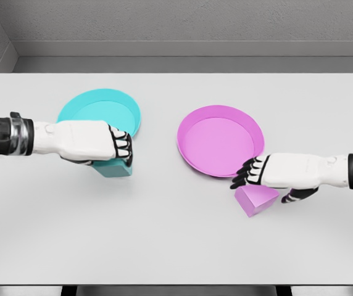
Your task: Place the blocks in the corresponding plates according to their colors
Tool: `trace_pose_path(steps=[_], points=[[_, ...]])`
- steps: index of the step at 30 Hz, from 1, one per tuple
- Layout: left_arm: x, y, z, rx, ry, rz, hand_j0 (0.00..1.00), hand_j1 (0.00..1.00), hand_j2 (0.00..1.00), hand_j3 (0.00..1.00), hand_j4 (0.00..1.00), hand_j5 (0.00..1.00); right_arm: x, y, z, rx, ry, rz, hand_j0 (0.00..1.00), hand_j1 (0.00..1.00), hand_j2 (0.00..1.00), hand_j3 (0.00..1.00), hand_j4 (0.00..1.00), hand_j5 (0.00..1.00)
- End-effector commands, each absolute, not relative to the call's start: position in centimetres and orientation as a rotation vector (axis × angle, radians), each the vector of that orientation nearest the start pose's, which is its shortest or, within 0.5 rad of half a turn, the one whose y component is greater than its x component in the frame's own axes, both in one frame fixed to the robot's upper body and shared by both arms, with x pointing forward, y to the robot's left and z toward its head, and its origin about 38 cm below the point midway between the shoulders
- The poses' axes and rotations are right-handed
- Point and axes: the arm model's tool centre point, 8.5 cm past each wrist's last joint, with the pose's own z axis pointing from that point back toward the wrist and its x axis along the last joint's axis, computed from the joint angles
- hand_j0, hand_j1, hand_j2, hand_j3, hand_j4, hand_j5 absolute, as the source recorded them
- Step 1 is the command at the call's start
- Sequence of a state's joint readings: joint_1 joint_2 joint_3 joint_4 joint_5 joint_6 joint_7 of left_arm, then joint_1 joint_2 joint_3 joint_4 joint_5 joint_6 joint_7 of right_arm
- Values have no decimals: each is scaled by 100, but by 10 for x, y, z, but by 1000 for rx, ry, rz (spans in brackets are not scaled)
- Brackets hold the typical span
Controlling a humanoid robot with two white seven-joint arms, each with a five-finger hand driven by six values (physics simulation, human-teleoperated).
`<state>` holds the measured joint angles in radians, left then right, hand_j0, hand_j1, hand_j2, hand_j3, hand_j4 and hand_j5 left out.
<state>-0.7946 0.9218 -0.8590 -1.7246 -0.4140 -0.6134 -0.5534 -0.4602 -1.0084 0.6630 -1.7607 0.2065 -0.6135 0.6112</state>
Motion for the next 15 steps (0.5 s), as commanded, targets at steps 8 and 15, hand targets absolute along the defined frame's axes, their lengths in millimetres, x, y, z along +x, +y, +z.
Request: trace_pose_path(steps=[8,15], points=[[444,294,276,-709,1818,2992,37,37,37,37,37,37,340,-278,188,-2,-1371,2249,95,95,95,95,95,95],[492,296,246,-729,1899,3121,38,38,38,38,38,38,341,-276,184,-13,-1360,2267,95,95,95,95,95,95]])
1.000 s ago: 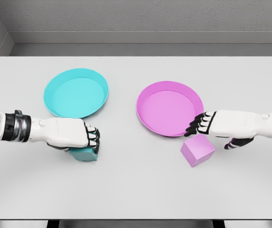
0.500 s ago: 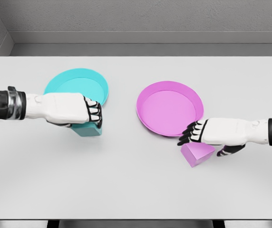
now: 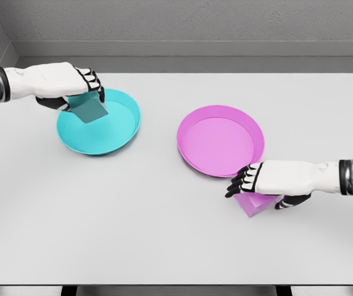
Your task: Place the blocks in the corresponding plates according to their colors
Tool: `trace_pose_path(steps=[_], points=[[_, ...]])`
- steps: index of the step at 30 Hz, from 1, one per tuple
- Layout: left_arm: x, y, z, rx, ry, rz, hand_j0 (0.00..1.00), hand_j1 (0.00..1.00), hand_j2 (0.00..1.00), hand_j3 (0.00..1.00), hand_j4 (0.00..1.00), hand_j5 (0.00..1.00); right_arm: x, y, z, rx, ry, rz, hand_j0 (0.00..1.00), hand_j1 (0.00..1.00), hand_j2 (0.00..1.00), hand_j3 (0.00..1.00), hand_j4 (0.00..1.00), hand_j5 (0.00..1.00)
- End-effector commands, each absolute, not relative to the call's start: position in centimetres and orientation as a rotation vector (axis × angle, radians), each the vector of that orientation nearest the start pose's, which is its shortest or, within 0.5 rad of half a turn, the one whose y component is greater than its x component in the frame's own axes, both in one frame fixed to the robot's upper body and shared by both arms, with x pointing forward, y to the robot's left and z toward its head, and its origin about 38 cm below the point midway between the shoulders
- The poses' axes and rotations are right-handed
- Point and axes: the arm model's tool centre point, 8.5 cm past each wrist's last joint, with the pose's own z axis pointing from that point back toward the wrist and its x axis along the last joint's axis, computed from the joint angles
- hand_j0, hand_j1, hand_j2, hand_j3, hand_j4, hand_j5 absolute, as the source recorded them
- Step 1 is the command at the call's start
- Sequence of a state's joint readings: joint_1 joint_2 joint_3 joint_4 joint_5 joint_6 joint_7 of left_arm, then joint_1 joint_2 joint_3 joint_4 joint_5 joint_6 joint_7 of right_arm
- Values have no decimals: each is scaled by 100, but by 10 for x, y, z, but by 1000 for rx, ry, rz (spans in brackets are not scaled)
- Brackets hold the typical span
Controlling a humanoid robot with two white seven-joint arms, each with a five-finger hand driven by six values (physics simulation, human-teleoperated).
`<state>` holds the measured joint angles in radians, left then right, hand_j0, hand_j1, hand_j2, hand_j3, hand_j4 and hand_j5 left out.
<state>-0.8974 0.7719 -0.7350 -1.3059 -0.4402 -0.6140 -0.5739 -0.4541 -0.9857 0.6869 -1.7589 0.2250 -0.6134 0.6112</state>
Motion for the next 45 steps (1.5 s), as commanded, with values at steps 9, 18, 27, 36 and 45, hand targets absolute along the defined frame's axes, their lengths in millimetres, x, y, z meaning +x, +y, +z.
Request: trace_pose_path(steps=[9,18,27,36,45], points=[[504,292,222,436,-1258,-2102,79,79,79,79,79,79,345,-278,175,48,1847,-3151,84,84,84,84,84,84],[504,298,224,406,-1295,-2048,100,100,100,100,100,100,351,-273,167,28,1898,-3145,70,70,70,70,70,70],[470,385,279,414,-1375,-1861,100,100,100,100,100,100,355,-269,168,32,1936,-3121,70,70,70,70,70,70],[454,411,255,381,-1295,-1827,100,100,100,100,100,100,357,-274,175,71,1954,-3114,63,63,63,63,63,63],[446,417,241,358,-1259,-1826,100,100,100,100,100,100,366,-282,195,163,2017,-3069,63,63,63,63,63,63]])
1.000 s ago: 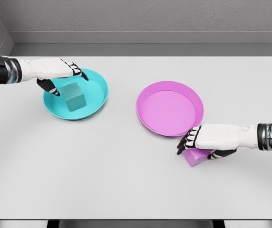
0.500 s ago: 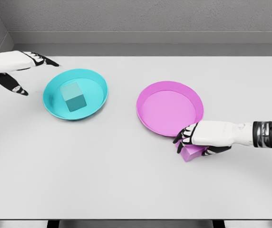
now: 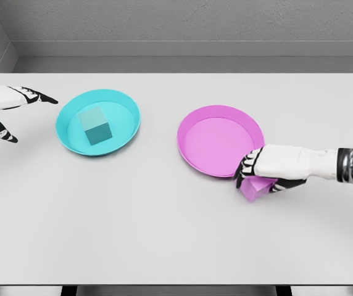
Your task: Place the blocks in the corresponding plates according to their colors
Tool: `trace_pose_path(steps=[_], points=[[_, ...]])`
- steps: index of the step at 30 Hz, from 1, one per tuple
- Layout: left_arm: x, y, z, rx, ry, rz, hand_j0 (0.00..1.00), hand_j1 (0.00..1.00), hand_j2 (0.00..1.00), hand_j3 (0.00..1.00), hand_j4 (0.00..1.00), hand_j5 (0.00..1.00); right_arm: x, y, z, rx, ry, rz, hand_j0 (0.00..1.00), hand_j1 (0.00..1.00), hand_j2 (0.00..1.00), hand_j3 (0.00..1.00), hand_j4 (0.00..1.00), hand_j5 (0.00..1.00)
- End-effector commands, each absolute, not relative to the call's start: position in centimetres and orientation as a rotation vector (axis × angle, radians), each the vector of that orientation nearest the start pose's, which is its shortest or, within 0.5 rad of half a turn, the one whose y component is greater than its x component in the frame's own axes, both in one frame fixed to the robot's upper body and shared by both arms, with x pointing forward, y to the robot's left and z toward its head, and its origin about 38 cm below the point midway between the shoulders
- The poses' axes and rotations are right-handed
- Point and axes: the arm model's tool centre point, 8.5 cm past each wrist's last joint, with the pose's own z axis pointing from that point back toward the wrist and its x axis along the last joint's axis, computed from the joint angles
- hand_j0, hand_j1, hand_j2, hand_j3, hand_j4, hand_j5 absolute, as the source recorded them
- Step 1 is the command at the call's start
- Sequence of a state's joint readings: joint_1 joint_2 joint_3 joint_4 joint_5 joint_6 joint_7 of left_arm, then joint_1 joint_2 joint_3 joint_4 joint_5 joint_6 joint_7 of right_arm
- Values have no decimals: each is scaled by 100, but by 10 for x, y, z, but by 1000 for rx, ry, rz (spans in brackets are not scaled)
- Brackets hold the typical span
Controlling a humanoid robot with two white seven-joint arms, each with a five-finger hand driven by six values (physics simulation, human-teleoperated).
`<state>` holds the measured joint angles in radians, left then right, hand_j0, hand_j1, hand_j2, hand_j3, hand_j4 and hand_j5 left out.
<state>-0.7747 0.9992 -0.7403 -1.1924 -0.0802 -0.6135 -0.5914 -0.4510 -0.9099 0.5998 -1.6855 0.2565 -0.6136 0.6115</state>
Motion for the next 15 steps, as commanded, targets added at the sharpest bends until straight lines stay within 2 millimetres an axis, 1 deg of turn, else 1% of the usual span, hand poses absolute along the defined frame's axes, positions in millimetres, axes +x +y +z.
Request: trace_pose_path(steps=[1,6,7,8,10,11,12,15], points=[[446,417,241,357,-1257,-1827,100,100,100,100,100,100,366,-282,196,-110,-1438,2169,63,63,63,63,63,63],[446,417,240,356,-1256,-1827,100,100,100,100,100,100,369,-290,212,-114,-1480,2119,63,63,63,63,63,63],[446,416,240,354,-1257,-1827,100,100,100,100,100,100,370,-295,219,-138,-1488,2112,63,63,63,63,63,63],[446,416,240,354,-1257,-1827,100,100,100,100,100,100,370,-297,223,-147,-1487,2114,63,63,63,63,63,63],[446,416,240,354,-1257,-1827,100,100,100,100,100,100,369,-299,223,-149,-1482,2115,63,63,63,63,63,63],[446,416,240,354,-1257,-1827,100,100,100,100,100,100,368,-303,227,-155,-1479,2113,63,63,63,63,63,63],[446,416,239,352,-1255,-1828,100,100,100,100,100,100,370,-306,235,-161,-1503,2090,63,63,63,63,63,63],[446,416,239,351,-1255,-1829,100,100,100,100,100,100,373,-304,245,-179,-1536,2085,63,63,63,63,63,63]])
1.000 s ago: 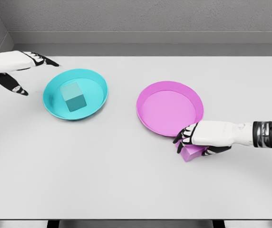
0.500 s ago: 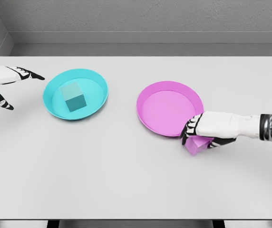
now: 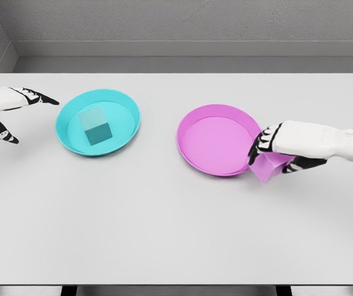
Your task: Place the blocks in the corresponding plates according to their colors
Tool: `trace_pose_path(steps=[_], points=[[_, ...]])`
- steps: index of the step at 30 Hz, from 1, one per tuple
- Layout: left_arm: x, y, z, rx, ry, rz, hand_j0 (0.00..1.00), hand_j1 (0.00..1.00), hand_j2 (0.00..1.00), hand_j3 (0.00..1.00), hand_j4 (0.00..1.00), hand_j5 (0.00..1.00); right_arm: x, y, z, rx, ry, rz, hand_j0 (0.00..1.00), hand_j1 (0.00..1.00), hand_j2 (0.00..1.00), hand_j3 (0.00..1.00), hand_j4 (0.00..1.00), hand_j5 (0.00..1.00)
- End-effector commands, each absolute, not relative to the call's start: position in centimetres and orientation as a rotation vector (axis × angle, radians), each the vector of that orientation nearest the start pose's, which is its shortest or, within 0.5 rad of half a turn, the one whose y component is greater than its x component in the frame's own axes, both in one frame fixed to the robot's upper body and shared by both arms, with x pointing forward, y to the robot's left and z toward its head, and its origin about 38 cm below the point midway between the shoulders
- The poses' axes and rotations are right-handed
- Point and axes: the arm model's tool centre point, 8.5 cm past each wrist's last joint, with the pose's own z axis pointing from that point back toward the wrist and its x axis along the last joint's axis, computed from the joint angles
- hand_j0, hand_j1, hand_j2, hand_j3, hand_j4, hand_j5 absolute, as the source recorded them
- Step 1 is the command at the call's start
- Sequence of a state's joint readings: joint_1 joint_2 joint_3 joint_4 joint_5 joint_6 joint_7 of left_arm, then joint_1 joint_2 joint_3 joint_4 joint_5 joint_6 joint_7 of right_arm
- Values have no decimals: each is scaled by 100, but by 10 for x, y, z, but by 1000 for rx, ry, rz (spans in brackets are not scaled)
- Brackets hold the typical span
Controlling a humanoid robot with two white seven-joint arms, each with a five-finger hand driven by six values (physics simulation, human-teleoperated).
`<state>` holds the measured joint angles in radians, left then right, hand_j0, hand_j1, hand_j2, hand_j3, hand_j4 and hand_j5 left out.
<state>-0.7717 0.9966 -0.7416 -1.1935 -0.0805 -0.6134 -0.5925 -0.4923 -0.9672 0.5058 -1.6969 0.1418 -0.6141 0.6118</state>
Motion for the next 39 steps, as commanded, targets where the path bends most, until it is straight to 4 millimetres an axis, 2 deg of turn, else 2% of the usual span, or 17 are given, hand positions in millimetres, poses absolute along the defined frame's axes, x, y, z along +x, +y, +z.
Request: trace_pose_path(steps=[1,5,10,12,13,14,15,17,18,19,20,21,23,27,30,39], points=[[446,416,239,351,-1255,-1829,100,100,100,100,100,100,377,-301,252,-196,-1554,2089,63,63,63,63,63,63],[446,415,238,349,-1255,-1830,100,100,100,100,100,100,389,-282,280,-238,-1662,2095,64,64,64,64,64,64],[447,412,236,342,-1255,-1833,100,100,100,100,100,100,403,-237,287,-182,-1807,2081,67,67,67,67,67,67],[447,413,236,344,-1256,-1831,100,100,100,100,100,100,420,-232,287,-181,-1824,2029,68,68,68,68,68,68],[447,413,236,343,-1256,-1831,100,100,100,100,100,100,429,-233,282,-200,-1807,2014,77,77,77,77,77,77],[447,413,235,343,-1255,-1832,100,100,100,100,100,100,435,-237,276,-205,-1784,1995,93,93,93,93,93,93],[447,413,235,342,-1255,-1831,100,100,100,100,100,100,441,-244,271,-209,-1763,1971,100,100,100,100,100,100],[447,413,235,341,-1253,-1832,100,100,100,100,100,100,449,-256,267,-224,-1736,1933,100,100,100,100,100,100],[447,413,235,342,-1255,-1831,100,100,100,100,100,100,459,-283,267,-271,-1717,1846,100,100,100,100,100,100],[446,413,234,339,-1253,-1831,100,100,100,100,100,100,474,-327,263,-334,-1673,1704,100,100,100,100,100,100],[446,412,233,338,-1254,-1831,100,100,100,100,100,100,483,-382,253,-389,-1605,1541,100,100,100,100,100,100],[446,412,233,338,-1255,-1832,100,100,100,100,100,100,484,-423,244,-424,-1558,1411,100,100,100,100,100,100],[446,410,232,333,-1257,-1833,100,100,100,100,100,100,479,-445,247,-457,-1524,1385,100,100,100,100,100,100],[448,406,232,324,-1270,-1831,100,100,100,100,100,100,476,-428,241,-436,-1522,1451,100,100,100,100,100,100],[451,394,226,298,-1291,-1835,100,100,100,100,100,100,476,-428,243,-439,-1524,1453,100,100,100,100,100,100],[449,395,221,290,-1280,-1834,100,100,100,100,100,100,475,-426,247,-446,-1529,1469,100,100,100,100,100,100]])
